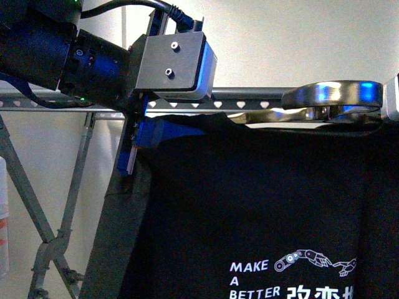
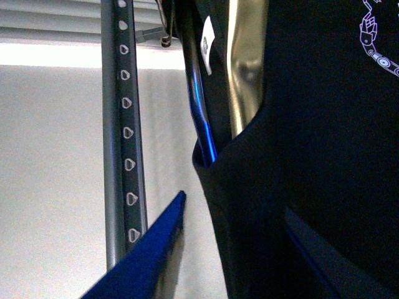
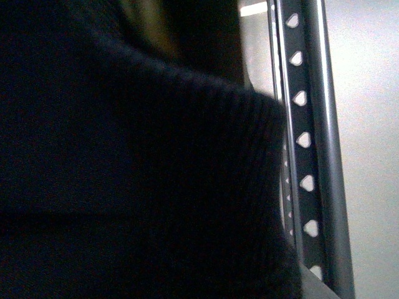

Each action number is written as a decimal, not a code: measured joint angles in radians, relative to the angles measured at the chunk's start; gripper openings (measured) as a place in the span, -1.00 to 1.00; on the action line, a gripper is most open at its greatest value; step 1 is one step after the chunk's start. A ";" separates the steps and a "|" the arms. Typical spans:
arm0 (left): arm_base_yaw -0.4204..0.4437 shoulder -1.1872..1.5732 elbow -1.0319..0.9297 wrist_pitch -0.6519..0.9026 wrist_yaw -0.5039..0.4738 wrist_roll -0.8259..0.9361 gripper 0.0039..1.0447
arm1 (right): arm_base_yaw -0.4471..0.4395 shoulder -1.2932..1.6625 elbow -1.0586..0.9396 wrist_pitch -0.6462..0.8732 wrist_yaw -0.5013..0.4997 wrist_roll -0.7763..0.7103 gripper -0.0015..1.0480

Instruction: Hang clothes on hanger

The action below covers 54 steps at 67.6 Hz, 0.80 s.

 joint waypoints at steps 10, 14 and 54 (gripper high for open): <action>0.000 0.000 0.000 0.000 0.000 0.000 0.39 | -0.015 -0.004 -0.007 -0.087 0.026 0.008 -0.82; 0.000 0.000 0.000 0.000 0.000 0.000 0.53 | -0.022 -0.005 -0.010 -0.134 0.039 0.020 -0.82; 0.072 0.054 0.014 0.493 -0.393 -1.164 0.88 | -0.235 -0.099 -0.081 -0.663 -0.216 0.678 -0.83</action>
